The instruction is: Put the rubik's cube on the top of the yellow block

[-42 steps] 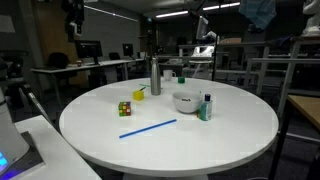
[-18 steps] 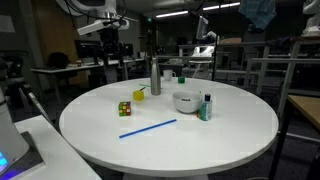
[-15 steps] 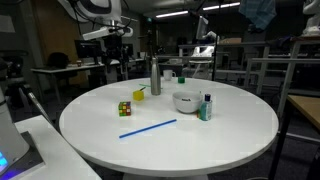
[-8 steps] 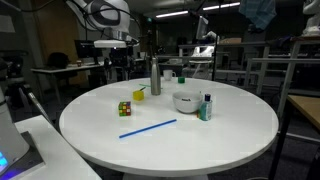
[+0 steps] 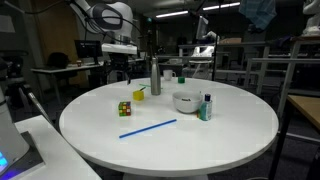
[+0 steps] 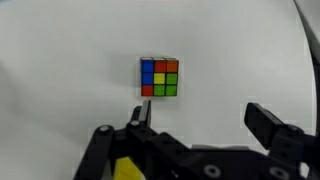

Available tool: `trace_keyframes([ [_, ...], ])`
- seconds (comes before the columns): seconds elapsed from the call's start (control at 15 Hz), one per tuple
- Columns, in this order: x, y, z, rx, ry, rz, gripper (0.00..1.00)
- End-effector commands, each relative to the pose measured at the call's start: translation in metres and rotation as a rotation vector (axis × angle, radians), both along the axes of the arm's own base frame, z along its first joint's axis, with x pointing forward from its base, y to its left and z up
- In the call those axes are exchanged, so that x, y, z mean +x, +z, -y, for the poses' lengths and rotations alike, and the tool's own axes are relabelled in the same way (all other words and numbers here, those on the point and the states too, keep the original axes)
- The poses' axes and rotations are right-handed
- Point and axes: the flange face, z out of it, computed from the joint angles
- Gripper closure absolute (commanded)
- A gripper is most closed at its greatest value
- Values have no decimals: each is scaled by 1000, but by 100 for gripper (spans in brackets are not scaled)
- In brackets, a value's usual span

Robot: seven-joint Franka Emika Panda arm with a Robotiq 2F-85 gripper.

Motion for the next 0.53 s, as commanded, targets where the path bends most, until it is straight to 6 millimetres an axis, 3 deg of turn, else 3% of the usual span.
trace_keyframes([
  [0.0,2,-10,13,-6,95,27,0],
  [0.47,0,-32,41,-60,70,92,0],
])
